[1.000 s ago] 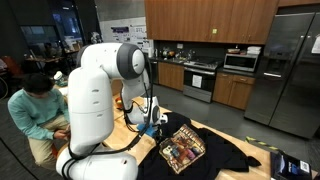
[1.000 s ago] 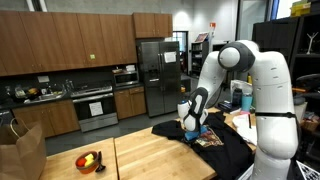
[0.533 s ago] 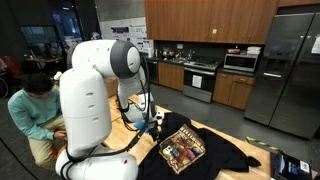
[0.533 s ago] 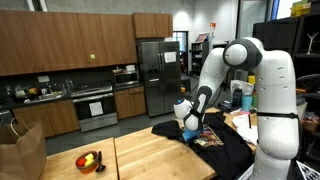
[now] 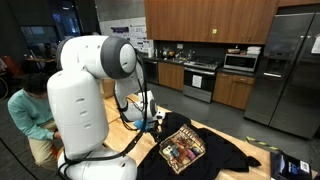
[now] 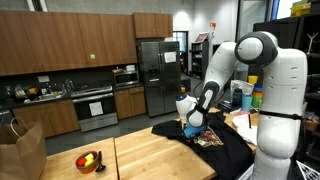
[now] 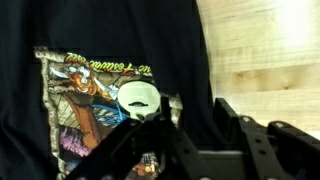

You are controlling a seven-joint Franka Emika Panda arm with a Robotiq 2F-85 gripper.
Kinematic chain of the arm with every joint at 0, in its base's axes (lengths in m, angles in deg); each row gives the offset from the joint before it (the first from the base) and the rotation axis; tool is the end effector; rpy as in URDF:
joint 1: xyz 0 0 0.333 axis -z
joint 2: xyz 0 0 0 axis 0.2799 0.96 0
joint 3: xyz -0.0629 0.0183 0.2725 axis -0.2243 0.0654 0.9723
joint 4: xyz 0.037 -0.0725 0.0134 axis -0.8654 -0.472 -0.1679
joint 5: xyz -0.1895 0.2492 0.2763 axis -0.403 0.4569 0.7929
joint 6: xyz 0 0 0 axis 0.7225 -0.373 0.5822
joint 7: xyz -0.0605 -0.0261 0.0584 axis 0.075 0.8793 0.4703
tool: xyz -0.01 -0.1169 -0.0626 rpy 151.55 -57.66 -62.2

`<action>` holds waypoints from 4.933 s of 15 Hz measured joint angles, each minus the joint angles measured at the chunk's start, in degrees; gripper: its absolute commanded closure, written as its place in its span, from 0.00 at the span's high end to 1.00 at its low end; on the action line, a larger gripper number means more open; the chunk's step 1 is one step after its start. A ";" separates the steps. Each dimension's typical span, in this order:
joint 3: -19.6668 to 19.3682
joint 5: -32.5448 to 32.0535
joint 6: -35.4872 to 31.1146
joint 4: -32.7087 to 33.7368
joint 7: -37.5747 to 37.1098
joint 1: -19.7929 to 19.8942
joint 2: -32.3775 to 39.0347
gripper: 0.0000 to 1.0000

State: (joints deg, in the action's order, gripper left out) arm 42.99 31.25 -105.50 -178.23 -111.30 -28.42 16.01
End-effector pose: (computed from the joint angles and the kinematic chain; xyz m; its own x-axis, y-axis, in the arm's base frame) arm 0.4164 0.0683 0.1366 0.9305 -0.3602 0.0658 -0.3653 -0.9009 0.2343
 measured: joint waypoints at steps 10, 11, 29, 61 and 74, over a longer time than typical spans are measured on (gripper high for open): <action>1.42 4.83 0.52 -2.52 0.00 5.91 0.46 0.00; 1.57 5.80 0.51 -2.49 0.17 6.00 0.97 0.00; 3.33 7.97 0.51 -1.18 0.93 5.96 3.00 0.00; 5.47 17.21 0.60 8.60 12.59 1.52 12.69 0.00; 7.79 21.93 0.75 13.95 23.45 -1.06 15.81 0.49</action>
State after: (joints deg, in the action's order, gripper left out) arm 50.78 53.17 -104.75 -164.28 -87.85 -29.49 31.82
